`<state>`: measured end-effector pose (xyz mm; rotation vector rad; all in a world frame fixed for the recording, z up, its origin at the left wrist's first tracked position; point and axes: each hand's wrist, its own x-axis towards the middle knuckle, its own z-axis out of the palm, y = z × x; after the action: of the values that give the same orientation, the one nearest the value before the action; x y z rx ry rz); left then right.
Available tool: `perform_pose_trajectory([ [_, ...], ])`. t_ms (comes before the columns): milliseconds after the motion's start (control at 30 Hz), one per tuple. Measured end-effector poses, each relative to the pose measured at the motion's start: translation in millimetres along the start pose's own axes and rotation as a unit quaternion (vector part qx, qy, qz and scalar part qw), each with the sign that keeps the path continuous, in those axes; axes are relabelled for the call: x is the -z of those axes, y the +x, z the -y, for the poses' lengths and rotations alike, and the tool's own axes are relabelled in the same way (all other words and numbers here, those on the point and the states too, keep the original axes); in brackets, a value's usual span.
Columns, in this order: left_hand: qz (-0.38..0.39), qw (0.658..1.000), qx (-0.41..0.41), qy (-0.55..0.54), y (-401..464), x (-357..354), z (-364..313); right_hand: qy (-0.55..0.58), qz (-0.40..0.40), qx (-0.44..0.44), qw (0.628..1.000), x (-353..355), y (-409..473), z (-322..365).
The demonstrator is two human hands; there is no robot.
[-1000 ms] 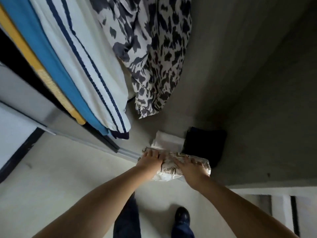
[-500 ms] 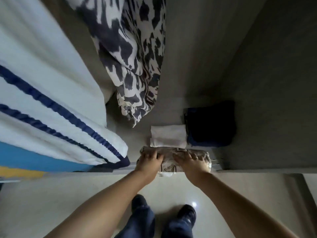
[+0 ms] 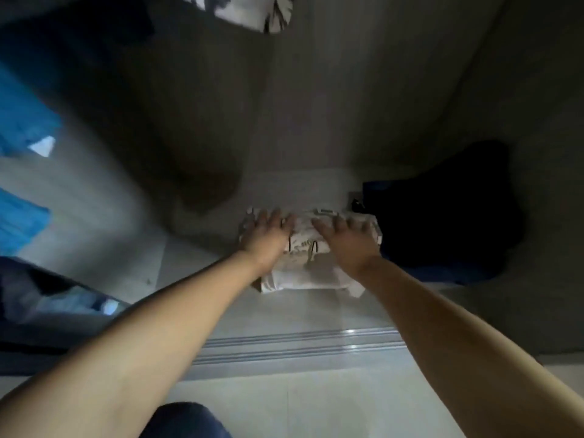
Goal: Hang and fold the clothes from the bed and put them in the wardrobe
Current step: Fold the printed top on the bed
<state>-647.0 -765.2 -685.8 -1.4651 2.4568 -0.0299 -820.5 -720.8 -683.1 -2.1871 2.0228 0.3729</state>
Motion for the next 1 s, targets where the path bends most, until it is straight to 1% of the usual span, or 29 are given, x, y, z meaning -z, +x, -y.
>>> perform_pose_trajectory([
  [100, -0.121, 0.992, 0.026, -0.013, 35, -32, 4, 0.016, -0.106, -0.022, 0.994, -29, 38, -9],
  [133, -0.144, 0.989, 0.028, -0.016, 41, -45, 2, 0.017, -0.125, -0.026, 0.992, -42, 45, -12],
  [167, -0.152, 0.988, 0.026, -0.019, 44, -60, -3, 0.015, -0.128, -0.026, 0.991, -55, 48, -12],
  [233, -0.127, 0.991, 0.014, -0.028, 42, -93, -15, 0.009, -0.089, -0.022, 0.996, -84, 47, -11],
  [333, -0.027, 0.999, -0.025, -0.02, 28, -130, -33, 0.012, 0.041, -0.014, 0.999, -125, 33, -4],
  [367, 0.007, 0.999, -0.04, -0.02, 23, -137, -35, 0.021, 0.074, -0.01, 0.997, -135, 29, -2],
  [400, 0.034, 0.998, -0.049, -0.028, 20, -142, -36, 0.034, 0.091, -0.004, 0.995, -143, 27, -3],
  [467, 0.06, 0.996, -0.05, -0.053, 18, -148, -34, 0.053, 0.11, 0.014, 0.992, -145, 30, -6],
  [567, 0.063, 0.994, -0.047, -0.075, 19, -154, -32, 0.061, 0.135, 0.032, 0.989, -145, 36, -10],
  [700, 0.066, 0.994, -0.023, -0.089, 17, -164, -26, 0.051, 0.112, 0.05, 0.991, -148, 44, -1],
  [833, 0.077, 0.995, -0.007, -0.061, 16, -171, -17, 0.029, 0.11, 0.049, 0.992, -147, 48, 13],
  [933, 0.121, 0.992, -0.012, -0.036, 20, -161, -13, 0.008, 0.123, 0.048, 0.991, -141, 48, 15],
  [1000, 0.156, 0.987, -0.016, -0.027, 18, -142, -10, 0.003, 0.145, 0.059, 0.988, -123, 42, 14],
])
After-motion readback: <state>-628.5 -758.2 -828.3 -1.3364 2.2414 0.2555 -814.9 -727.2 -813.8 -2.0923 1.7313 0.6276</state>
